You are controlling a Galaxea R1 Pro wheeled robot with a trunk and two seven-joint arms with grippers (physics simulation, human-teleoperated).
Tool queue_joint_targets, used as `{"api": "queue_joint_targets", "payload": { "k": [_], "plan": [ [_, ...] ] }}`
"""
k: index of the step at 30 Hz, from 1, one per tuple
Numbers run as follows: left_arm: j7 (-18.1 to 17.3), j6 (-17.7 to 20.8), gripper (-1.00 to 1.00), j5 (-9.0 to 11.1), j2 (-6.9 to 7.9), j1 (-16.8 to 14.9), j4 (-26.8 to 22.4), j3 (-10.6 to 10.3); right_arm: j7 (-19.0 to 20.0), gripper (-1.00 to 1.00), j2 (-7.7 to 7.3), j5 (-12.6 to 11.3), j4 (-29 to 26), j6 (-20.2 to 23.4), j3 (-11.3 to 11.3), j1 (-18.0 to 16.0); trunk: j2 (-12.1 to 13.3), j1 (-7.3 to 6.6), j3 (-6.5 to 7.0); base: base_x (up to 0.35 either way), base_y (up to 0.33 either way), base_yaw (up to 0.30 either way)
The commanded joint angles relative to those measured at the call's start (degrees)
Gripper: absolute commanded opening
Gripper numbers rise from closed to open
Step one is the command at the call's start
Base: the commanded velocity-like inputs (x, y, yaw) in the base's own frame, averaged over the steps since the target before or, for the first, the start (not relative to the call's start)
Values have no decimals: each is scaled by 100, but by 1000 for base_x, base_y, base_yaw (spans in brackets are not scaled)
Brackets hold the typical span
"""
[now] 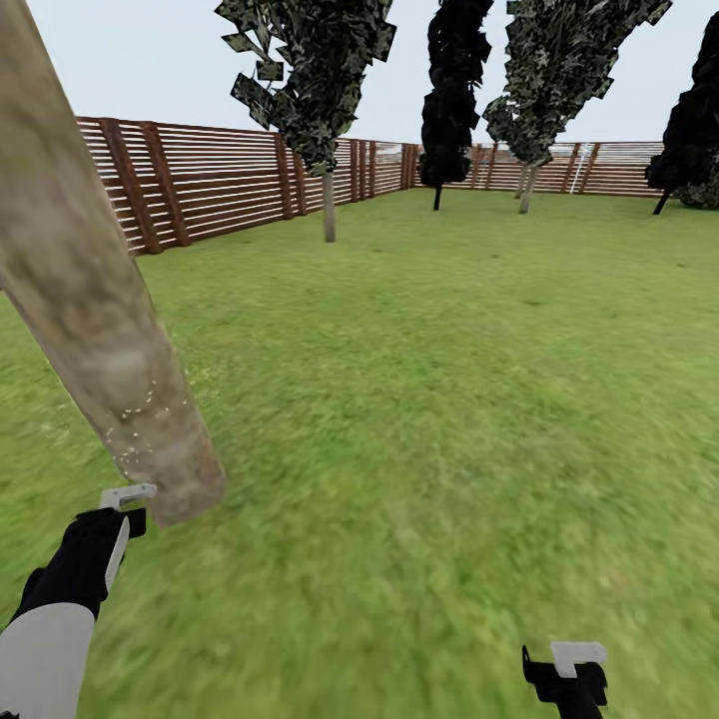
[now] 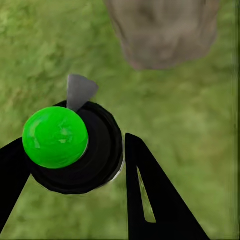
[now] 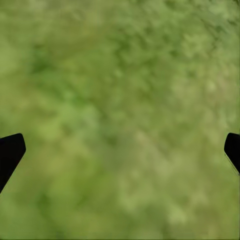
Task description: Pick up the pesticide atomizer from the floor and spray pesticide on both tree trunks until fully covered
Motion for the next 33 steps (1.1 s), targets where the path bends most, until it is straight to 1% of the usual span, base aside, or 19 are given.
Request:
{"api": "queue_joint_targets", "payload": {
  "k": [1,2,3,6,11,14,23,33],
  "plan": [
    [-2,5,-100,-24,8,-2,-2,6,-28,100,-1,61,11,-19,-31,-6,-2,2,-5,287,-134,7],
    [0,-80,-100,-27,15,-1,15,7,-28,100,1,61,11,-19,-31,-8,-2,2,-5,291,-128,4],
    [5,-254,-100,-28,13,-1,99,6,-28,100,2,61,11,-19,-31,-5,-2,2,-5,296,-120,55],
    [9,-351,-100,-29,-6,0,170,0,-28,100,2,61,11,-19,-31,-6,-2,2,-5,296,-123,200],
    [8,-363,-100,-55,-10,0,178,-15,-28,100,2,61,11,-19,-31,-4,-2,2,-5,210,-203,271],
    [-9,-363,-100,-64,-12,0,170,-32,-28,100,2,61,11,-19,-31,-6,-2,2,-5,28,-268,248],
    [-6,-353,-100,-72,7,0,170,-11,-28,100,2,61,11,-19,-31,-4,-2,2,-5,1,-274,40],
    [-14,-302,-100,-73,-19,0,179,-53,-28,100,2,61,11,-19,-31,-5,-2,2,-5,19,-274,263]
  ]
}}
